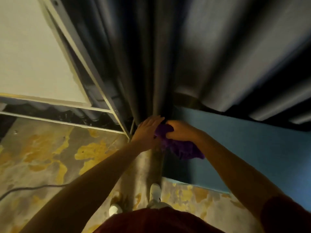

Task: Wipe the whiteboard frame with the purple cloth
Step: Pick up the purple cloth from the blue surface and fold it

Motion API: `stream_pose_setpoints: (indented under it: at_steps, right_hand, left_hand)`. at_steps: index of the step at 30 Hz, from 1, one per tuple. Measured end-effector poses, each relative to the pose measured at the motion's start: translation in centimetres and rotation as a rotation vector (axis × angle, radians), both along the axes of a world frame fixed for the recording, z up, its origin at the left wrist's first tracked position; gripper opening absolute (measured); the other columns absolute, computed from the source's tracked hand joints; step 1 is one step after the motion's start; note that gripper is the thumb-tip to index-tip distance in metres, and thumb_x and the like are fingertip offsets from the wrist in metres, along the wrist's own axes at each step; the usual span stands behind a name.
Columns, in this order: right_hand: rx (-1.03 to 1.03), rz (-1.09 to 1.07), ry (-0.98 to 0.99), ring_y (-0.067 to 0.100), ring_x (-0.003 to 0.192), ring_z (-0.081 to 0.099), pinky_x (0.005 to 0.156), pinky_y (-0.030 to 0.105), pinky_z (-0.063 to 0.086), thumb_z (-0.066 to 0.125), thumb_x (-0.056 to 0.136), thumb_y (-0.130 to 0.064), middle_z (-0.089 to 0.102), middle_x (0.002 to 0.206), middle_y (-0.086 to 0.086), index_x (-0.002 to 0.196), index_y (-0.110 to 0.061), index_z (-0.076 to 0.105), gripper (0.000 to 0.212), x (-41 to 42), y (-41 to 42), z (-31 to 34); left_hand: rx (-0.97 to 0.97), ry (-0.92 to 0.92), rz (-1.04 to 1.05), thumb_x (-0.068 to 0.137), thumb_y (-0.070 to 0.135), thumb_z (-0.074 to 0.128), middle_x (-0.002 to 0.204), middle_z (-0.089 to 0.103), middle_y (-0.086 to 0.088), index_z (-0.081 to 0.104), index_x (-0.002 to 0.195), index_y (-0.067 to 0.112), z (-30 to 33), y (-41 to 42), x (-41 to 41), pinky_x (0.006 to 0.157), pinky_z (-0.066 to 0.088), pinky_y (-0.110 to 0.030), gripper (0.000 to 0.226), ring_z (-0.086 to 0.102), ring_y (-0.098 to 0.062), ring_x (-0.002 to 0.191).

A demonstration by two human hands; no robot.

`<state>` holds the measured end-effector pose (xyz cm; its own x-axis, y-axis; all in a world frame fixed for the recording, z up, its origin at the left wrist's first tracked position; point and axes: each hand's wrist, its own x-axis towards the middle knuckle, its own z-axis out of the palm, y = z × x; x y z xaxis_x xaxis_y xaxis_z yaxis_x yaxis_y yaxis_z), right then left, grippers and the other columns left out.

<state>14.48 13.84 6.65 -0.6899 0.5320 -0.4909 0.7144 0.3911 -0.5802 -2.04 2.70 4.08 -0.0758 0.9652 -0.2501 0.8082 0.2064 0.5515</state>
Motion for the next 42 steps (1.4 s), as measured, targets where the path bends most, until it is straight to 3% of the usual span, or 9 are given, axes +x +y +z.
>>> stream_pose_setpoints:
  at_steps: [5, 11, 18, 23, 26, 31, 35, 38, 42]
  right_hand:
    - [-0.072, 0.148, 0.229, 0.012, 0.101, 0.065, 0.084, 0.026, 0.054, 0.079, 0.074, -0.029, 0.067, 0.113, -0.004, 0.122, -0.03, 0.06, 0.051, -8.2, 0.3, 7.2]
    - [-0.014, 0.311, 0.254, 0.015, 0.104, 0.065, 0.082, 0.032, 0.058, 0.068, 0.066, -0.027, 0.063, 0.116, -0.006, 0.121, -0.034, 0.054, 0.057, -18.7, -3.2, 10.1]
    - [0.132, 0.431, 0.201, 0.013, 0.087, 0.063, 0.065, 0.02, 0.055, 0.072, 0.079, -0.028, 0.061, 0.109, -0.002, 0.127, -0.026, 0.051, 0.052, -32.3, -10.8, 11.7]
    - [0.073, 0.424, 0.413, 0.012, 0.081, 0.069, 0.063, 0.022, 0.058, 0.074, 0.081, -0.041, 0.069, 0.099, -0.005, 0.108, -0.031, 0.06, 0.032, -43.0, -17.5, 16.0]
    - [-0.07, 0.359, 0.526, 0.011, 0.085, 0.069, 0.066, 0.024, 0.059, 0.073, 0.082, -0.047, 0.069, 0.098, -0.005, 0.104, -0.032, 0.064, 0.028, -49.9, -21.6, 18.3]
    - [-0.42, 0.337, 0.68, 0.011, 0.109, 0.066, 0.085, 0.025, 0.056, 0.071, 0.086, -0.039, 0.067, 0.121, -0.011, 0.131, -0.032, 0.056, 0.048, -58.6, -23.8, 20.1]
    - [-0.41, 0.554, 0.582, 0.005, 0.115, 0.06, 0.086, 0.026, 0.056, 0.083, 0.077, -0.029, 0.052, 0.132, -0.026, 0.144, -0.049, 0.036, 0.084, -66.3, -24.3, 19.7]
    - [-0.366, 0.661, 0.608, 0.004, 0.123, 0.055, 0.094, 0.024, 0.053, 0.091, 0.068, -0.019, 0.048, 0.136, -0.028, 0.149, -0.048, 0.026, 0.107, -73.5, -24.7, 18.5]
    - [-0.379, 0.575, 0.742, 0.01, 0.11, 0.066, 0.088, 0.026, 0.053, 0.083, 0.073, -0.026, 0.069, 0.118, -0.012, 0.121, -0.039, 0.064, 0.054, -84.3, -24.8, 18.2]
  left_hand:
    - [-0.027, 0.016, 0.158, 0.09, 0.03, 0.074, 0.131, 0.071, -0.016, 0.062, 0.136, 0.013, 5.9, -1.6, -8.4, 0.096, 0.048, -0.036, 0.05, 0.066, -0.038, 0.124]
    - [0.051, 0.023, 0.282, 0.087, 0.012, 0.072, 0.108, 0.064, 0.005, 0.066, 0.129, 0.017, 11.0, -10.2, -20.5, 0.087, 0.054, -0.035, 0.043, 0.062, -0.016, 0.097]
    - [0.025, 0.116, 0.282, 0.094, 0.019, 0.066, 0.121, 0.072, -0.005, 0.061, 0.135, 0.02, 15.6, -18.2, -32.6, 0.087, 0.056, -0.034, 0.041, 0.068, -0.022, 0.103]
    - [0.041, -0.096, 0.319, 0.09, 0.04, 0.079, 0.128, 0.068, 0.004, 0.055, 0.143, 0.027, 17.7, -24.8, -40.3, 0.096, 0.061, -0.035, 0.06, 0.07, -0.016, 0.11]
    - [0.186, -0.061, 0.409, 0.091, 0.037, 0.076, 0.118, 0.069, 0.003, 0.062, 0.132, 0.023, 18.2, -28.2, -45.3, 0.09, 0.052, -0.028, 0.045, 0.067, -0.016, 0.105]
    - [0.36, -0.232, 0.637, 0.095, 0.027, 0.069, 0.099, 0.076, 0.001, 0.072, 0.111, 0.022, 18.4, -33.9, -54.8, 0.089, 0.056, -0.037, 0.016, 0.073, -0.018, 0.095]
    - [0.398, -0.304, 0.728, 0.103, 0.031, 0.063, 0.088, 0.079, 0.016, 0.071, 0.106, 0.038, 19.6, -35.9, -62.0, 0.074, 0.055, -0.015, 0.011, 0.076, -0.002, 0.084]
    - [0.342, -0.286, 0.761, 0.106, 0.041, 0.055, 0.089, 0.08, 0.008, 0.073, 0.109, 0.031, 20.5, -36.7, -68.3, 0.077, 0.059, -0.017, 0.021, 0.077, -0.006, 0.084]
    - [0.212, -0.246, 0.81, 0.104, 0.05, 0.053, 0.09, 0.081, 0.008, 0.077, 0.106, 0.02, 21.9, -38.3, -76.9, 0.067, 0.054, -0.007, 0.039, 0.077, -0.006, 0.081]
